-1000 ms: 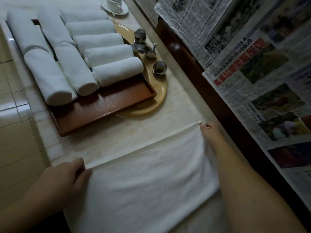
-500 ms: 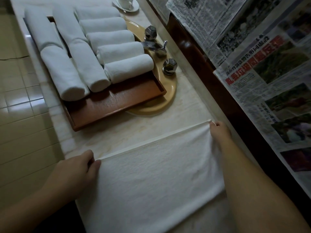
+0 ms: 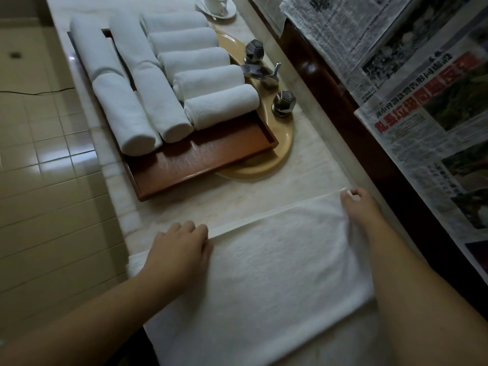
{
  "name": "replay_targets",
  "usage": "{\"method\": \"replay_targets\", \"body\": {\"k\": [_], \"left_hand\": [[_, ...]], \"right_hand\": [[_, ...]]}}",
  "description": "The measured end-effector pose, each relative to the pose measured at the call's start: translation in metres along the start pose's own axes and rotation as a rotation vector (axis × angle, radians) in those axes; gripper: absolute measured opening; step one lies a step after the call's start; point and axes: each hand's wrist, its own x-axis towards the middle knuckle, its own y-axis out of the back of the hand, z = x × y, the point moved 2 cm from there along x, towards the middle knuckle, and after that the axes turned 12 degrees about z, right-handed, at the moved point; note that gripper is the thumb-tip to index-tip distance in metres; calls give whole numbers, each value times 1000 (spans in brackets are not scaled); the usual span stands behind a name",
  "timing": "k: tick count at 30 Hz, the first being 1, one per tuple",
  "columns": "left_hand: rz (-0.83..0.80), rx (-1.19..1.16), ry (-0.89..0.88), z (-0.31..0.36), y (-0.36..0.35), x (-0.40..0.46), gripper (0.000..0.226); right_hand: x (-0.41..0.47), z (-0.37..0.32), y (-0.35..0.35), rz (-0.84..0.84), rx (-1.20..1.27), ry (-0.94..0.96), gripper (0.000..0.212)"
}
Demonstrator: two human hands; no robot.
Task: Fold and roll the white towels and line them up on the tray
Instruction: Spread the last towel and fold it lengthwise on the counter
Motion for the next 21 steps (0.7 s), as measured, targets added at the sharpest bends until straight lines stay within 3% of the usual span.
{"method": "replay_targets", "body": {"k": [3, 7, 9, 13, 16, 21], "left_hand": [[67, -165, -24, -5, 4, -6, 24], [24, -163, 235, -16, 1, -4, 30], [3, -120, 271, -14, -2, 1, 29], [12, -92, 227, -11, -4, 0, 30], [53, -79, 141, -11, -2, 0, 28], [-23, -134, 81, -29, 7, -3, 16]], "right_hand": [[-3, 2, 2, -2, 61, 18, 26], [-3, 10, -1, 43, 100, 7, 23], [0, 9, -2, 42, 111, -28, 22], [0, 6, -5, -7, 157, -78, 34], [-6, 7, -6, -46, 200, -52, 25], [-2, 11, -8, -44, 134, 12, 27]]}}
